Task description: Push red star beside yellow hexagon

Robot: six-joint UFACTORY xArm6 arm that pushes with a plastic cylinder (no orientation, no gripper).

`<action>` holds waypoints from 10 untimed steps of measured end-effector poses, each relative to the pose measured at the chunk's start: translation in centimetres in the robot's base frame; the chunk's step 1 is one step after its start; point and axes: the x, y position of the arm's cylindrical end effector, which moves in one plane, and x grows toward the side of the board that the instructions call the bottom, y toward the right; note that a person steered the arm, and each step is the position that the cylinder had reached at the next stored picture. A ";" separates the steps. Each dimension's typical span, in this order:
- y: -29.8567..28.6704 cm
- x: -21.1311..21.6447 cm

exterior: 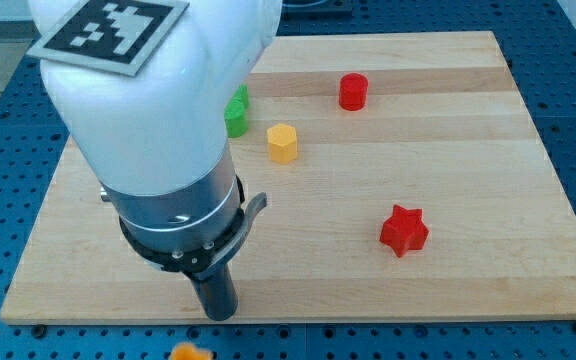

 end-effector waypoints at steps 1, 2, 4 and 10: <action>0.1 0.0; 6.1 -0.2; 22.4 -4.4; 14.7 -6.0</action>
